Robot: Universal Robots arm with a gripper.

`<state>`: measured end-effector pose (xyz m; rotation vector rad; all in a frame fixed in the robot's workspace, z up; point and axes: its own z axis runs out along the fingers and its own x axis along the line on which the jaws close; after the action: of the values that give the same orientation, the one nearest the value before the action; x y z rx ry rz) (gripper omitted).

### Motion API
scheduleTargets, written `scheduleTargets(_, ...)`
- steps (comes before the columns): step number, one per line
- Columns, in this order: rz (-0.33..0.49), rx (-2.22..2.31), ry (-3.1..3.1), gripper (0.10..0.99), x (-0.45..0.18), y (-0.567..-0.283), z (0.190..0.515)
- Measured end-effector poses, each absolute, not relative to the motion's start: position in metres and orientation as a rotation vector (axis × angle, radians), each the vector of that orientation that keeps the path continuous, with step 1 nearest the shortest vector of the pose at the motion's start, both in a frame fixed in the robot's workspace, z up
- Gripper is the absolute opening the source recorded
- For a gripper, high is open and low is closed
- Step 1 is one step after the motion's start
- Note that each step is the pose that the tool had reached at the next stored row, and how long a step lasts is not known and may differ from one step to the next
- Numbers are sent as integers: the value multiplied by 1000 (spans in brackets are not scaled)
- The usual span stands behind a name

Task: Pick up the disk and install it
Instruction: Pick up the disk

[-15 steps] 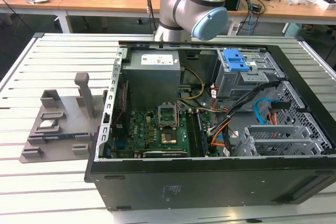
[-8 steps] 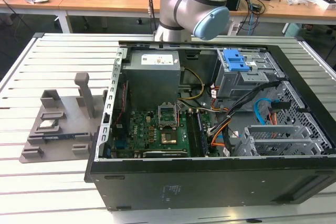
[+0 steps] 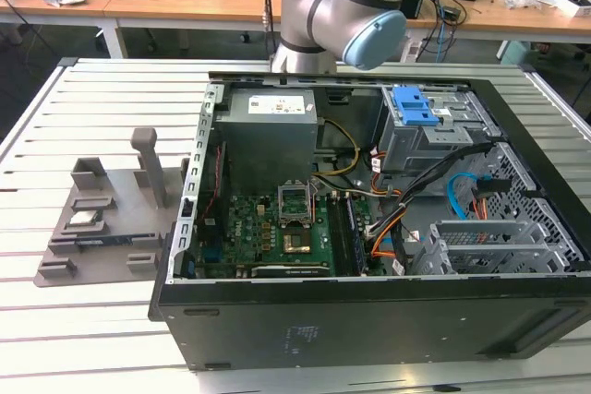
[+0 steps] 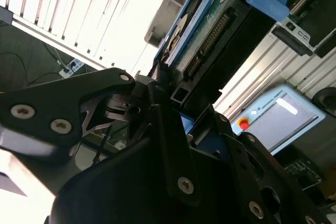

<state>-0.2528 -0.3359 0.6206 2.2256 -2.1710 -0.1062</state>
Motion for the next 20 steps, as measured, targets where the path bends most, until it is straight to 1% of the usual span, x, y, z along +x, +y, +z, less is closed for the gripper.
scheduleTargets(11,-107,2225,-2171,365,-202,-336,621)
scheduleTargets(20,-107,2225,-2171,365,-176,-336,621)
